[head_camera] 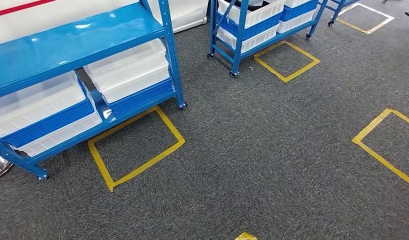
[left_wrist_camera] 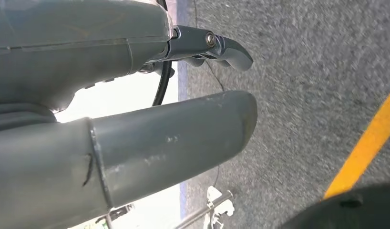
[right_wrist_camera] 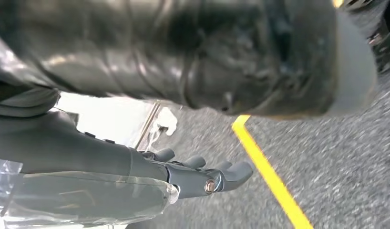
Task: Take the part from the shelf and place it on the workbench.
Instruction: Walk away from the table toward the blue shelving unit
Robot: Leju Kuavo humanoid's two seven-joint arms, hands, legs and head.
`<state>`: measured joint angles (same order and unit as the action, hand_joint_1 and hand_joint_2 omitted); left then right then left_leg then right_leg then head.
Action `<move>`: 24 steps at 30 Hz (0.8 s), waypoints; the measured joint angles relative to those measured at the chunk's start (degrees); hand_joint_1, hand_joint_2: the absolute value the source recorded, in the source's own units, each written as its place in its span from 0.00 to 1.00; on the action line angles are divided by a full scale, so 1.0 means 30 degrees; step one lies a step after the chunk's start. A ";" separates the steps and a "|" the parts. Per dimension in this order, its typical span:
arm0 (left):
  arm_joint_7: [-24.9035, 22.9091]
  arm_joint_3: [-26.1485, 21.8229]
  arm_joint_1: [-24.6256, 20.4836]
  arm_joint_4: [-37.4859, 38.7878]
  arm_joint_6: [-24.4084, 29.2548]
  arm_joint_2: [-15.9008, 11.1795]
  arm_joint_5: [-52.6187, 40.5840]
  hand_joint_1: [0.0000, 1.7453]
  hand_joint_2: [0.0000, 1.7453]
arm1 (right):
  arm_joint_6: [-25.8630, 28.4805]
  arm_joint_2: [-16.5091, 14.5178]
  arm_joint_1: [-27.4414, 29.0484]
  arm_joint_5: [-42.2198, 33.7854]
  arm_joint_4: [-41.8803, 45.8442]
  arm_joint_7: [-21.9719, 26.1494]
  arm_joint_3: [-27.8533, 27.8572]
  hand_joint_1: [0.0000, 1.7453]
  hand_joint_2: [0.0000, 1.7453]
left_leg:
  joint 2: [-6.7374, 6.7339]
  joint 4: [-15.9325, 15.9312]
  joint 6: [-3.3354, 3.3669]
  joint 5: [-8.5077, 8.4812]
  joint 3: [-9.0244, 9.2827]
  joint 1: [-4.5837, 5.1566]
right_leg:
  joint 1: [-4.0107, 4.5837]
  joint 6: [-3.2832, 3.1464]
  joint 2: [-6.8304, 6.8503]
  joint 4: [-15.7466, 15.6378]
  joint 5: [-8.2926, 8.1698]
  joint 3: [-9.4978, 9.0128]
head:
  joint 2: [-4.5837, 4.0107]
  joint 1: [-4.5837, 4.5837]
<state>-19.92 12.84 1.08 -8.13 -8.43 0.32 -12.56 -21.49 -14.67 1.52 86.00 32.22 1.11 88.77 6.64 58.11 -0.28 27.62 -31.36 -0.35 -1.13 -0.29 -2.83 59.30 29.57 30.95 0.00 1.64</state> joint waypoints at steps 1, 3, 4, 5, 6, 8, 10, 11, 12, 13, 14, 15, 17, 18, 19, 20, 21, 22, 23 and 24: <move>0.0009 0.0004 -0.0003 0.0000 0.0000 0.0018 -0.0009 0.00 0.00 | 0.0000 -0.0004 -0.0003 -0.0007 0.0000 0.0000 0.0000 0.00 0.00 | -0.0299 0.0330 -0.0090 0.0238 -0.0147 -0.0008 | -0.0015 -0.0150 0.0239 -0.0076 -0.0042 -0.0022 | 0.0000 0.0031; 0.0061 0.0020 -0.0070 0.0000 -0.0011 0.0049 -0.0024 0.00 0.50 | 0.0000 -0.0011 0.0034 -0.0036 -0.0004 0.0000 0.0002 0.00 0.00 | -0.1323 0.2126 -0.0232 0.1322 -0.0971 -0.0015 | -0.0006 -0.0363 0.0778 -0.0178 -0.0075 -0.0030 | 0.0000 0.0084; 0.0120 0.0034 -0.0112 0.0000 -0.0029 0.0062 -0.0035 0.00 0.75 | 0.0000 -0.0009 0.0060 -0.0060 -0.0005 0.0000 0.0004 0.00 0.00 | -0.1720 0.3447 -0.0300 0.2003 -0.1616 -0.0028 | 0.0036 -0.0424 0.1059 -0.0180 -0.0057 -0.0015 | 0.0000 0.0108; 0.0189 0.0056 -0.0124 0.0000 -0.0054 0.0067 -0.0053 0.00 1.00 | 0.0000 -0.0011 0.0078 -0.0091 -0.0007 0.0000 0.0004 0.00 0.00 | -0.1924 0.4674 -0.0357 0.2501 -0.2206 -0.0052 | 0.0081 -0.0460 0.1360 -0.0179 -0.0032 -0.0010 | 0.0000 0.0102; 0.0267 0.0080 -0.0119 0.0000 -0.0084 0.0071 -0.0077 0.00 1.00 | 0.0000 -0.0013 0.0080 -0.0126 -0.0007 0.0000 0.0004 0.00 0.00 | -0.2021 0.5422 -0.0386 0.2676 -0.2558 -0.0070 | 0.0118 -0.0480 0.1646 -0.0177 -0.0001 -0.0021 | 0.0000 0.0102; 0.0397 0.0127 -0.0084 0.0000 -0.0157 0.0075 -0.0155 0.00 1.00 | 0.0000 -0.0013 0.0056 -0.0193 -0.0007 0.0000 0.0004 0.00 0.00 | -0.2172 0.4694 -0.0328 0.1923 -0.2123 -0.0073 | 0.0168 -0.0481 0.2145 -0.0176 0.0078 -0.0114 | 0.0000 0.0100; 0.0479 0.0147 -0.0045 0.0000 -0.0224 0.0060 -0.0217 0.00 1.00 | 0.0000 -0.0026 0.0033 -0.0235 -0.0016 0.0000 0.0004 0.00 0.00 | -0.2882 0.1916 -0.0042 0.0676 -0.0637 0.0053 | 0.0207 -0.0411 0.2539 -0.0176 0.0182 -0.0283 | 0.0000 0.0095; 0.0508 0.0155 -0.0045 0.0000 -0.0246 0.0047 -0.0231 0.00 1.00 | 0.0000 -0.0046 0.0030 -0.0248 -0.0026 -0.0002 0.0004 0.00 0.00 | -0.3298 0.0782 0.0123 0.0302 -0.0066 0.0142 | 0.0227 -0.0337 0.2711 -0.0172 0.0237 -0.0353 | 0.0000 0.0087; 0.0528 0.0160 -0.0044 0.0000 -0.0264 0.0035 -0.0242 0.00 1.00 | 0.0000 -0.0064 0.0017 -0.0259 -0.0035 -0.0004 0.0004 0.00 0.00 | -0.3596 0.0129 0.0268 0.0151 0.0227 0.0245 | 0.0231 -0.0245 0.2895 -0.0174 0.0278 -0.0408 | 0.0000 0.0086; 0.0543 0.0169 -0.0037 0.0000 -0.0275 0.0022 -0.0248 0.00 1.00 | 0.0000 -0.0084 -0.0009 -0.0264 -0.0042 -0.0005 0.0004 0.00 0.00 | -0.3697 -0.0084 0.0373 0.0172 0.0273 0.0327 | 0.0224 -0.0148 0.3076 -0.0193 0.0302 -0.0453 | 0.0000 0.0082; 0.0552 0.0184 -0.0012 0.0000 -0.0284 0.0020 -0.0251 0.00 1.00 | -0.0002 -0.0091 -0.0047 -0.0270 -0.0049 -0.0007 0.0002 0.00 0.00 | -0.3489 -0.0137 0.0441 0.0115 0.0241 0.0354 | 0.0220 -0.0041 0.3265 -0.0243 0.0304 -0.0519 | 0.0000 0.0086; 0.0556 0.0202 0.0017 0.0000 -0.0291 0.0022 -0.0251 0.00 1.00 | -0.0002 -0.0093 -0.0092 -0.0273 -0.0051 -0.0007 0.0000 0.00 0.00 | -0.3265 -0.0274 0.0534 0.0020 0.0306 0.0293 | 0.0208 0.0073 0.3361 -0.0273 0.0345 -0.0610 | 0.0000 0.0091; 0.0567 0.0251 -0.0006 0.0000 -0.0293 0.0046 -0.0253 0.00 1.00 | -0.0002 -0.0087 -0.0124 -0.0273 -0.0058 -0.0011 0.0000 0.00 0.25 | -0.2848 -0.0633 0.0740 -0.0216 0.0516 0.0128 | 0.0198 0.0276 0.2665 0.0253 0.0818 -0.0505 | 0.0000 0.0034; 0.0570 0.0273 -0.0043 0.0000 -0.0286 0.0060 -0.0262 0.00 1.00 | -0.0002 -0.0085 -0.0111 -0.0273 -0.0065 -0.0015 0.0004 0.00 0.50 | -0.2635 -0.0764 0.0813 -0.0319 0.0596 0.0045 | 0.0168 0.0354 0.2060 0.1097 0.1349 -0.0138 | 0.0000 0.0005; 0.0574 0.0293 -0.0073 0.0000 -0.0275 0.0071 -0.0282 0.00 1.00 | 0.0000 -0.0082 -0.0085 -0.0273 -0.0075 -0.0024 0.0007 0.00 0.75 | -0.2427 -0.0784 0.0858 -0.0349 0.0583 0.0055 | 0.0134 0.0399 0.1484 0.2287 0.1972 0.0452 | 0.0000 -0.0024; 0.0572 0.0310 -0.0081 0.0000 -0.0259 0.0073 -0.0313 0.00 1.00 | 0.0007 -0.0082 -0.0056 -0.0272 -0.0084 -0.0033 0.0009 0.00 1.00 | -0.2197 -0.0759 0.0884 -0.0359 0.0544 0.0062 | 0.0102 0.0428 0.1168 0.3565 0.2520 0.1123 | 0.0000 -0.0022; 0.0572 0.0330 -0.0077 0.0000 -0.0228 0.0075 -0.0355 0.00 1.00 | 0.0016 -0.0075 -0.0034 -0.0272 -0.0087 -0.0044 0.0011 0.00 1.00 | -0.1943 -0.0721 0.0885 -0.0345 0.0516 0.0064 | 0.0081 0.0459 0.1047 0.4531 0.2771 0.1664 | 0.0000 -0.0022; 0.0570 0.0359 -0.0067 0.0000 -0.0200 0.0078 -0.0393 0.00 1.00 | 0.0031 -0.0064 -0.0018 -0.0272 -0.0087 -0.0055 0.0009 0.00 1.00 | -0.1677 -0.0669 0.0870 -0.0323 0.0508 0.0059 | 0.0068 0.0481 0.1005 0.4874 0.2627 0.1925 | 0.0000 -0.0020; 0.0568 0.0390 -0.0060 0.0000 -0.0164 0.0091 -0.0430 0.00 1.00 | 0.0044 -0.0051 -0.0009 -0.0279 -0.0087 -0.0060 0.0007 0.00 1.00 | -0.1394 -0.0599 0.0829 -0.0285 0.0513 0.0041 | 0.0051 0.0494 0.0967 0.4411 0.2068 0.1799 | 0.0000 -0.0018; 0.0568 0.0419 -0.0058 0.0000 -0.0127 0.0111 -0.0457 0.00 1.00 | 0.0051 -0.0038 -0.0007 -0.0290 -0.0087 -0.0064 0.0005 0.00 1.00 | -0.1104 -0.0503 0.0758 -0.0227 0.0525 0.0013 | 0.0012 0.0503 0.0815 0.3270 0.1248 0.1341 | 0.0000 -0.0020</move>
<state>-18.22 14.09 0.91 -8.13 -8.81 0.66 -13.93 -21.33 -14.78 1.50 85.13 31.95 0.92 88.79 3.33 56.60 1.99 26.94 -29.78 -0.31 -1.09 1.22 -0.39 69.11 33.31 34.97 0.00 1.58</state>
